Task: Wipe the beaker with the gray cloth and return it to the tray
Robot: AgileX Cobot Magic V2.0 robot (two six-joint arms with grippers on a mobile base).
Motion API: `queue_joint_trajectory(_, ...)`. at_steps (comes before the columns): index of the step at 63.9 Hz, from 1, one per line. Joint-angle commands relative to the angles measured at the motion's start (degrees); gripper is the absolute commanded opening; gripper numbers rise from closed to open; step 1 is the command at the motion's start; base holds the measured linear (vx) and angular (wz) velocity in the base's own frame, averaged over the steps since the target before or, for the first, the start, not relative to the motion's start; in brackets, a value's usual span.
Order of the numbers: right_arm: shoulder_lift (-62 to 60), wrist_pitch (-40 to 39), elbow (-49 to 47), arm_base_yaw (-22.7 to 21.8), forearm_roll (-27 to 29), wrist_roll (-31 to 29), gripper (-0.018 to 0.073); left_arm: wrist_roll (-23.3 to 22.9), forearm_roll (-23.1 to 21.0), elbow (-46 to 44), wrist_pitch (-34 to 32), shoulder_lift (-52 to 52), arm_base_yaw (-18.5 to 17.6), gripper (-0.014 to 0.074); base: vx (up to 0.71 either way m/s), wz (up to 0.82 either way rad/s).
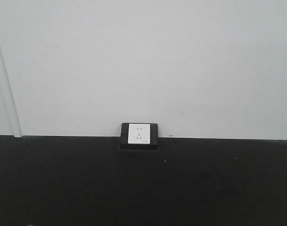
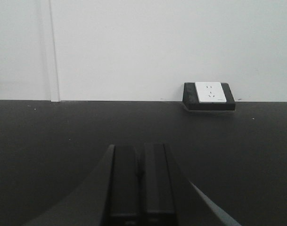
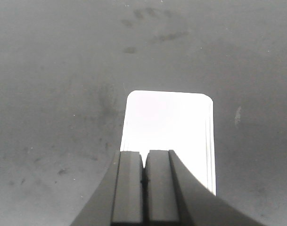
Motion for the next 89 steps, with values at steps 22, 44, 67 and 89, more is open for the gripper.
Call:
queue_joint_trajectory(22,-0.51,-2.23,-1.53,-0.19,-0.27,-0.11,-0.0012,0.14,-0.54,1.73,-4.4,-0.84,0.11,-0.0006,0.0,0.0)
queue_joint_trajectory(44,-4.08,-5.35,1.67,-0.36,-2.94,-0.28,-0.0012,0.14,-0.49,1.73,-4.05,-0.84,0.11,-0.0006,0.0,0.0)
queue_joint_trajectory(67,-38.99,-34.04,34.88,-11.29,-6.26,-0.71,-0.0011,0.14,-0.49,1.73,-4.05,-0.84,0.11,-0.0006,0.0,0.0)
queue_joint_trajectory(89,-50.84,-46.34,52.45,-8.74,-6.83,-0.72,-0.0009,0.14,-0.48,1.73,-4.05,-0.83,0.11,-0.0006,0.0,0.0)
